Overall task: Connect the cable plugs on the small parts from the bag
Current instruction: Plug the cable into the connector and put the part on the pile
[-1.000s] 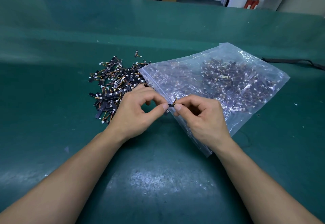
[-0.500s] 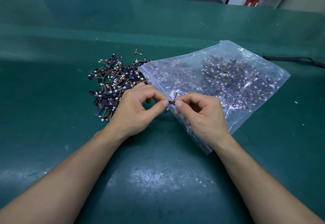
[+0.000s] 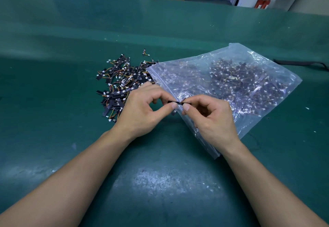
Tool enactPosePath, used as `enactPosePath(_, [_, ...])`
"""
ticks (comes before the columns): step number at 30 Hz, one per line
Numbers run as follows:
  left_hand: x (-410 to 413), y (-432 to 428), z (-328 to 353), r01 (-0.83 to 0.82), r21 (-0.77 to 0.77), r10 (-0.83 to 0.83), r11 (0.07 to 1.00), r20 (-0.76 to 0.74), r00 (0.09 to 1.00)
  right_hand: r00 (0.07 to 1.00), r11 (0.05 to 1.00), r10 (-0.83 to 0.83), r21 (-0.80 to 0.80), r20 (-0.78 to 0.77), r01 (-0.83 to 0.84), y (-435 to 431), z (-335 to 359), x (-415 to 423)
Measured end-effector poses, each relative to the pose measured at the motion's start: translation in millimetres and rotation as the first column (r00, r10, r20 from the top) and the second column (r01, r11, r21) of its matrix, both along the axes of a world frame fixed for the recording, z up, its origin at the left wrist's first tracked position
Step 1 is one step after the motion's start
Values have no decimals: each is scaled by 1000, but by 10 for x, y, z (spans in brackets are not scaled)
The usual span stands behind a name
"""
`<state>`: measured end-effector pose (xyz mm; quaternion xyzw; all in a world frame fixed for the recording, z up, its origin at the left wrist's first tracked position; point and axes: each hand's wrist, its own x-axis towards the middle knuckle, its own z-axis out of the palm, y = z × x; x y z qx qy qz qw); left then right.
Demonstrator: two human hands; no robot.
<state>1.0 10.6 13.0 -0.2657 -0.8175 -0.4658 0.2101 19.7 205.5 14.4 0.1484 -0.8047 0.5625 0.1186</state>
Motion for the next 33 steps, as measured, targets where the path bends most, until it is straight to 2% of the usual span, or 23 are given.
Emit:
enactPosePath(5, [-19, -14, 1, -40, -29, 37, 999, -85, 996, 993, 1000, -26, 12, -112, 27, -13, -29, -15])
enactPosePath(12, [-12, -18, 12, -14, -31, 11, 999, -106, 994, 975, 996, -49, 61, -217, 63, 2, -42, -40])
enactPosePath(22, [-32, -5, 7, -35, -29, 29, 999, -169, 985, 978, 996, -46, 62, -202, 59, 30, -69, -43])
enactPosePath(29, [-32, -15, 9, -27, -64, 17, 998, -158, 987, 969, 994, -26, 99, -248, 52, 55, -56, -70])
enactPosePath(33, [-27, -8, 24, -13, -89, -1, 996, -157, 988, 965, 996, -42, 68, -257, 62, 50, -42, -49])
